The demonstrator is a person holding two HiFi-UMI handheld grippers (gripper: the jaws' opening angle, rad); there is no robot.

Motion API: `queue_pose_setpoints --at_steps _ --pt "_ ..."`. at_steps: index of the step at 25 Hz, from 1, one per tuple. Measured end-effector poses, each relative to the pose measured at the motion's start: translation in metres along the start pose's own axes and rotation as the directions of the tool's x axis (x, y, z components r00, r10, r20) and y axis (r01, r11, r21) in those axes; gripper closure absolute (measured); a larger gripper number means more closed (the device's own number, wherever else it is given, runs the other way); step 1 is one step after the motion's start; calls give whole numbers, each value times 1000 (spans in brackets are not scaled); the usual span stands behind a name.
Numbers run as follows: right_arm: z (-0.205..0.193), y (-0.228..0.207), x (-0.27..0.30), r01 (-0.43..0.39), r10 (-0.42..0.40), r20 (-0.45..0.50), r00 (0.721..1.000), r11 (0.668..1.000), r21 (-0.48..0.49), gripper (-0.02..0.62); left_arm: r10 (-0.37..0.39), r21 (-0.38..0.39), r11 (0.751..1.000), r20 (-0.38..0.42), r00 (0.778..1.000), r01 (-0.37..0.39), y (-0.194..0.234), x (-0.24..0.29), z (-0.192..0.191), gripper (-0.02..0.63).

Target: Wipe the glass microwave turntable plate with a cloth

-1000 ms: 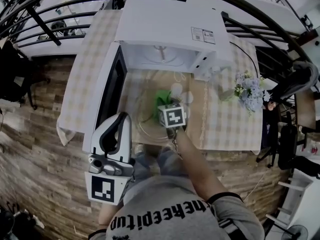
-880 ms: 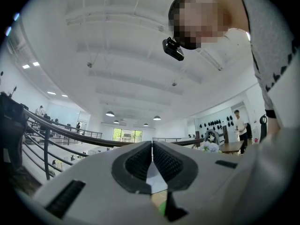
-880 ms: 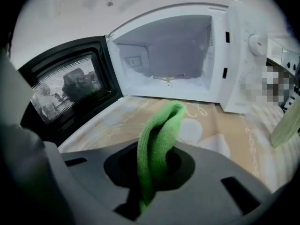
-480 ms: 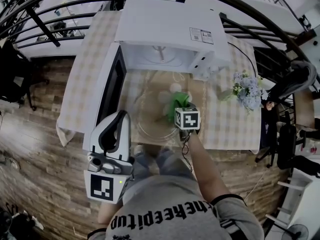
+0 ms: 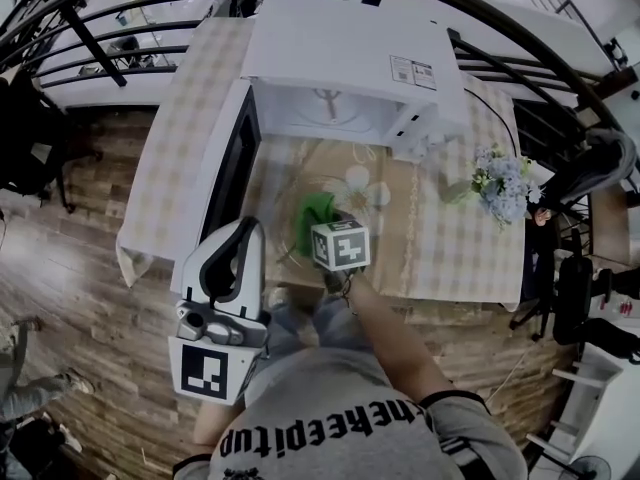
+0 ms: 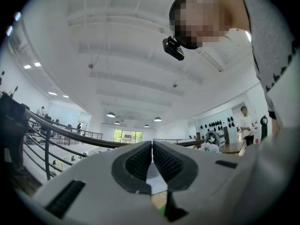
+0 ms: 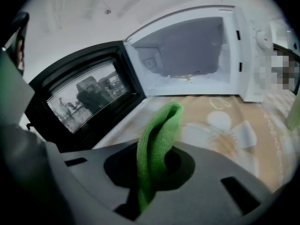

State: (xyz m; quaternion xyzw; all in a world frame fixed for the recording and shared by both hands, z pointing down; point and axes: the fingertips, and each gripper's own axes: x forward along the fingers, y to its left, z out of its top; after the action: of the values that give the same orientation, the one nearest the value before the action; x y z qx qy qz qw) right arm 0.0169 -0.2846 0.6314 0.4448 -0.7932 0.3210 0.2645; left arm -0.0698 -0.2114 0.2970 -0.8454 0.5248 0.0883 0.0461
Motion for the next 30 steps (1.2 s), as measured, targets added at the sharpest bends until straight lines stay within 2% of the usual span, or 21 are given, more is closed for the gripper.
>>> queue_pose_setpoints --at_steps 3,7,10,15,21,30 --pt "-3 48 17 -81 80 -27 996 996 -48 555 -4 9 1000 -50 999 4 2 -8 -11 595" --pt "-14 73 34 -83 73 -75 995 985 -151 555 4 11 1000 -62 998 -3 6 -14 -13 595" --pt "-15 69 34 -77 65 -70 995 979 -188 555 26 11 1000 5 1000 -26 11 -8 4 595" --pt "-19 45 23 -33 25 -57 998 989 -142 555 5 -1 1000 23 1000 -5 5 -5 7 595" --pt "-27 -10 -1 59 -61 -31 998 996 -67 555 -35 -15 999 19 999 36 -10 4 5 595" --pt "-41 -73 -37 175 -175 -8 985 984 28 554 -78 -11 997 21 997 78 -27 13 5 595"
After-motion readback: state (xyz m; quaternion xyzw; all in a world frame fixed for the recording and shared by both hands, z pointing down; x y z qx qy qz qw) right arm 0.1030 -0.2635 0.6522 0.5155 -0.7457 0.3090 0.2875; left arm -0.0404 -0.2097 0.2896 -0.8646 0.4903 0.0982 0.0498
